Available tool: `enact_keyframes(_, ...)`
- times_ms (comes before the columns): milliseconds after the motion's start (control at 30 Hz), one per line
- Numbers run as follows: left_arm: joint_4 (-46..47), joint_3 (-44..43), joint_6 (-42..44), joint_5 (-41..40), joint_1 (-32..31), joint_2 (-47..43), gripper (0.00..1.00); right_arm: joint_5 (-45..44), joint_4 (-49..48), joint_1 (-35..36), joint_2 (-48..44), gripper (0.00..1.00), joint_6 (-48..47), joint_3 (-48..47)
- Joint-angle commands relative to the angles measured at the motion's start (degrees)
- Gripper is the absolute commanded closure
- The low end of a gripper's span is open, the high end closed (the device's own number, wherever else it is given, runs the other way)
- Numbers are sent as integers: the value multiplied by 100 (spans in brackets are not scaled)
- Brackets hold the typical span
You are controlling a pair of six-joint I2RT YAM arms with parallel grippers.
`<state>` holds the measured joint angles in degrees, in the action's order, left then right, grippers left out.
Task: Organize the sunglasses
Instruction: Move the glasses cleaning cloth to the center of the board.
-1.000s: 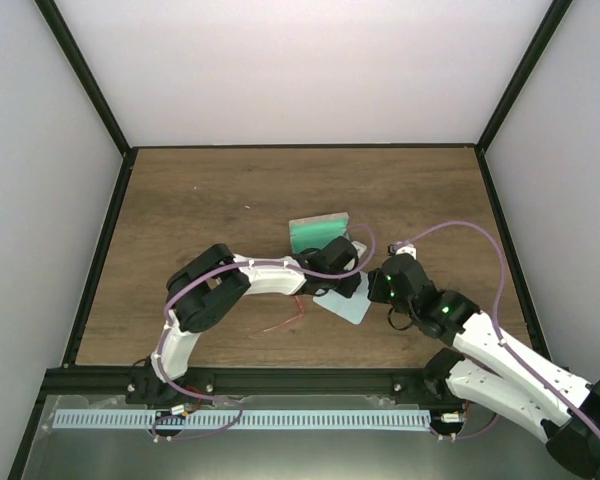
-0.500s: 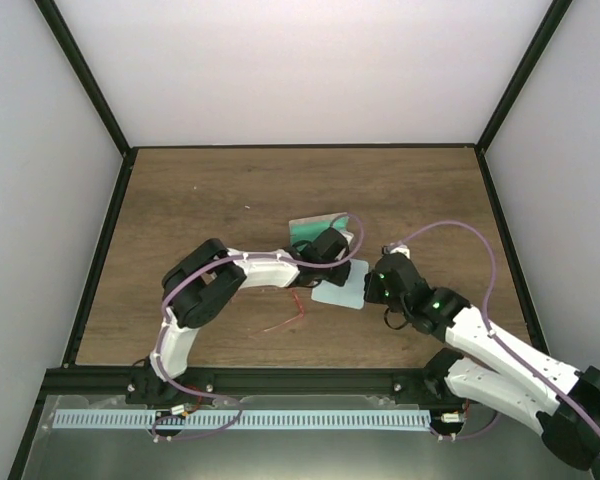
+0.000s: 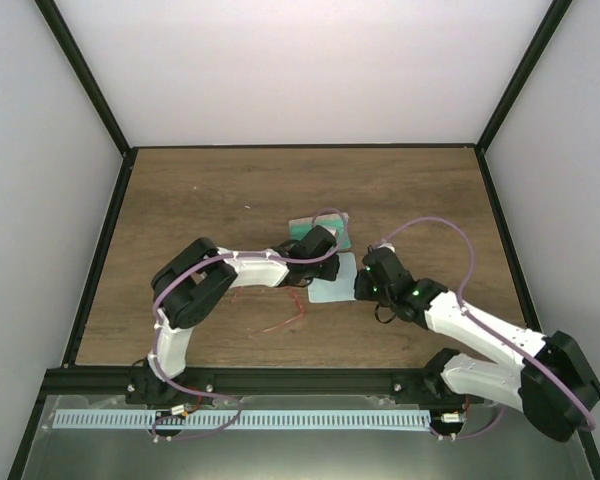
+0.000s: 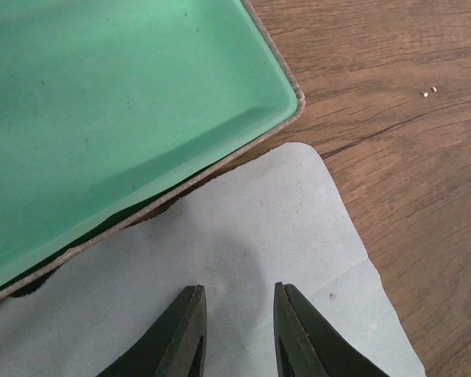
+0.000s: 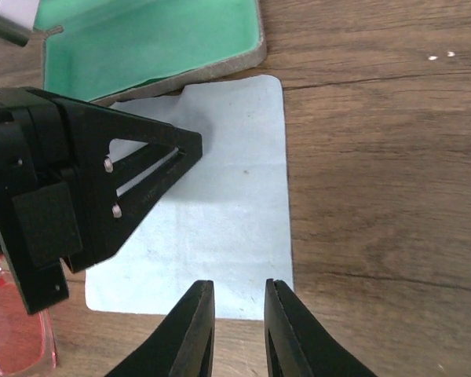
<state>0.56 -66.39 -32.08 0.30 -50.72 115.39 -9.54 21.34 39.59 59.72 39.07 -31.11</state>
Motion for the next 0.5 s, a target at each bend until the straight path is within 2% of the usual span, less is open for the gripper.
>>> enact_keyframes(0, -453, 180, -181, 122, -20, -41, 72, 268, -601, -104, 342, 81, -411, -264)
enact_keyframes(300, -522, 477, -79, -560, -25, -895, 55, 1111, -1365, -237, 1442, 83, -585, -304)
enact_keyframes(467, -589, 564, 15, -882, -21, -1292, 53, 1254, -1773, -242, 1747, 85, -656, -179)
